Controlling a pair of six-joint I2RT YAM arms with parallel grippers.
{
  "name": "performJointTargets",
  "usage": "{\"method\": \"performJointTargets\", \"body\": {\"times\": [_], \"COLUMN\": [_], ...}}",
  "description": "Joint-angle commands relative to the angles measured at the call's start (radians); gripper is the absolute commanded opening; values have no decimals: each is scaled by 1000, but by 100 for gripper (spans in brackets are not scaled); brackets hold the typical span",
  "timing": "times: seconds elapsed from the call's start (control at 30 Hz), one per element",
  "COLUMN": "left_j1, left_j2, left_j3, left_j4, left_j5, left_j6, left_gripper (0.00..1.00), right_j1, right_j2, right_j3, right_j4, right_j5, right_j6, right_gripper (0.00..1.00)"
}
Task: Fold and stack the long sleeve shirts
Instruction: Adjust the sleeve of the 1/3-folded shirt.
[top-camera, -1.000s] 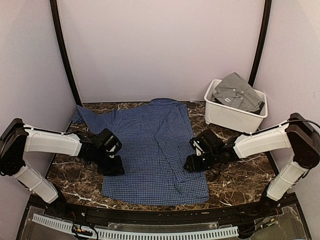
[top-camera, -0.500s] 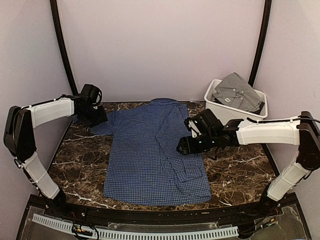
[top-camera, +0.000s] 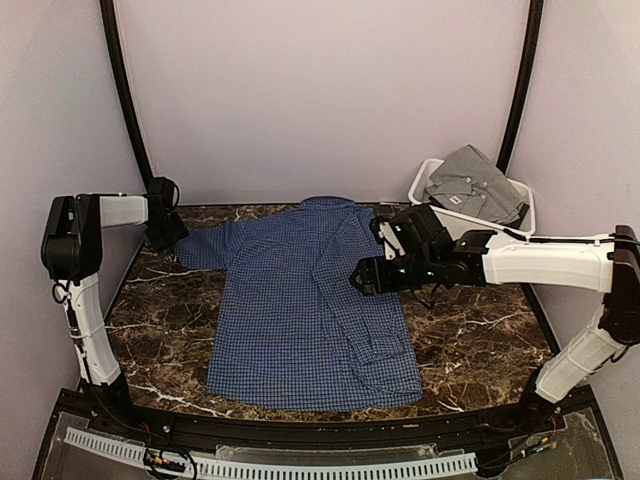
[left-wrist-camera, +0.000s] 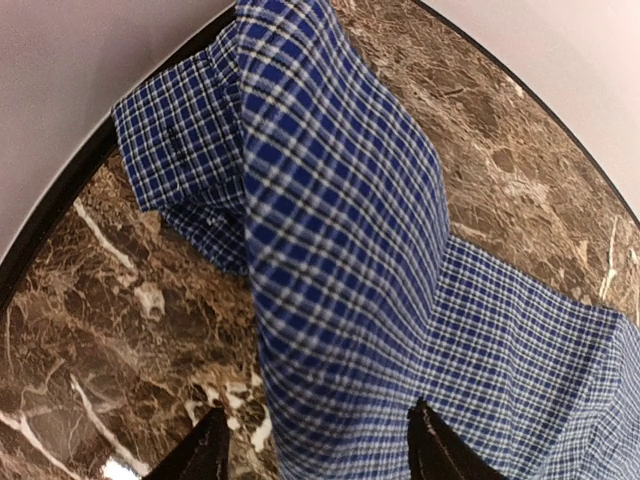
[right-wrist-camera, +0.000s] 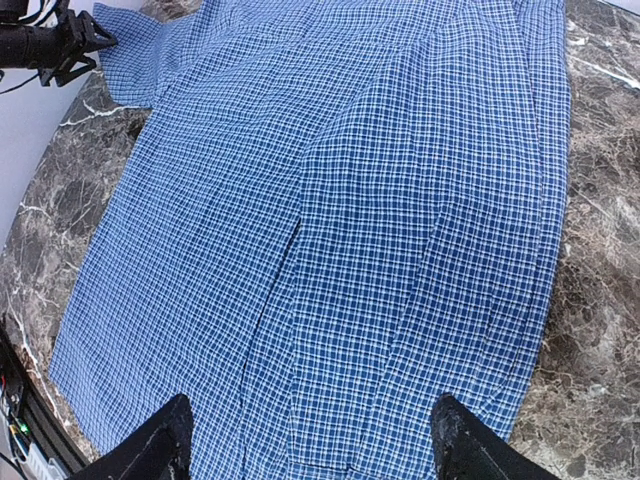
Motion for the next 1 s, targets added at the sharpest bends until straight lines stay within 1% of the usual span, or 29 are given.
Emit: {"method": "performJointTargets", "body": {"times": [0.0,0.17,0.23,0.3,0.33,0.37,0.4,0.43,0.47,0.5,0.53,0.63,0.77,0.97], "left_j1": [23,64,74,81,82,82,82,83,83,83,81,70,11,-150], "left_j2": [28,68,81,92,94,96,96,96,96,93,89,52,-34,-186], "left_j3": [56,74,79,85,85,85,85,85,86,88,87,66,-3,-179], "left_j4": [41,62,88,114,121,132,139,152,154,158,161,175,204,247], "left_j5": [-16,4,33,63,71,83,99,108,123,134,158,190,204,211], "left_j6": [15,43,59,74,79,87,93,107,113,120,122,132,151,141], "left_gripper": [61,60,56,49,41,37,29,24,13,8,2,0,0,0], "right_j1": [2,2,2,2,2,2,2,2,2,1,2,2,2,2], "right_j2": [-25,-33,-40,-41,-42,-41,-41,-42,-42,-43,-44,-43,-35,-31], "right_j3": [21,11,7,11,12,15,18,21,22,23,24,24,34,31], "right_j4": [33,33,38,34,32,30,26,23,21,21,21,22,13,11], "right_j5": [16,18,19,19,18,19,20,21,24,26,27,31,45,71], "right_j6": [-12,0,4,5,6,6,6,6,7,9,10,15,18,19], "right_gripper": [79,78,78,78,77,77,76,76,76,76,76,75,75,75]}}
